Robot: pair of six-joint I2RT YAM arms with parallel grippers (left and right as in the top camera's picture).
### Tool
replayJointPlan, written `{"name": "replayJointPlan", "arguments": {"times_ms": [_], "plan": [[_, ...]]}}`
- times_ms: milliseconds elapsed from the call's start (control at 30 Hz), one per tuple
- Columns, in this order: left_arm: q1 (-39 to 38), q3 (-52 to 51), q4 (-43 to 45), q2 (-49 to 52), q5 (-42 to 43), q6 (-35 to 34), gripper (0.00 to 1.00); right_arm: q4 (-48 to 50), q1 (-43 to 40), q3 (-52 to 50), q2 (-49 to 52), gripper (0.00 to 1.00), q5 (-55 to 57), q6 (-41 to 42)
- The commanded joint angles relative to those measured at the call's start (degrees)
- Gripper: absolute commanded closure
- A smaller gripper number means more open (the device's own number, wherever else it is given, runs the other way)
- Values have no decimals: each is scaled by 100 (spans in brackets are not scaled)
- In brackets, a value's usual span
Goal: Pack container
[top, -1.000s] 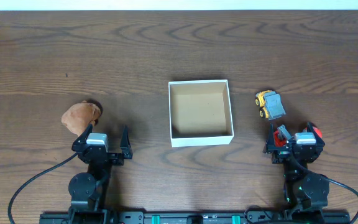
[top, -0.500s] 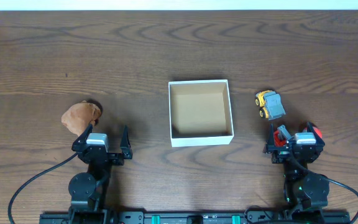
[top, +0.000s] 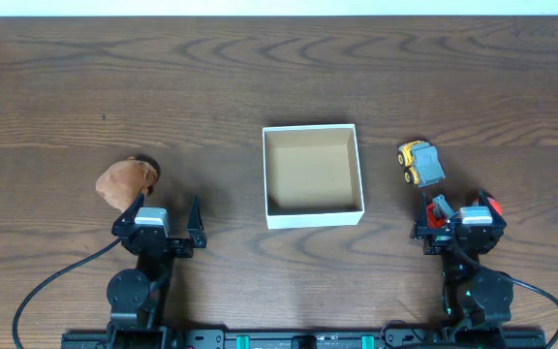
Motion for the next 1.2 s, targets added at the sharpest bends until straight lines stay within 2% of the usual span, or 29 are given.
{"name": "replayJointPlan", "arguments": {"times_ms": [0, 1167], "plan": [[-9, -66, -240, -28, 166, -26, 2, -22, -20, -11, -31, 1, -37, -74], [-9, -66, -225, -28, 168, -28, 2, -42, -20, -11, -28, 1, -173, -74]]}}
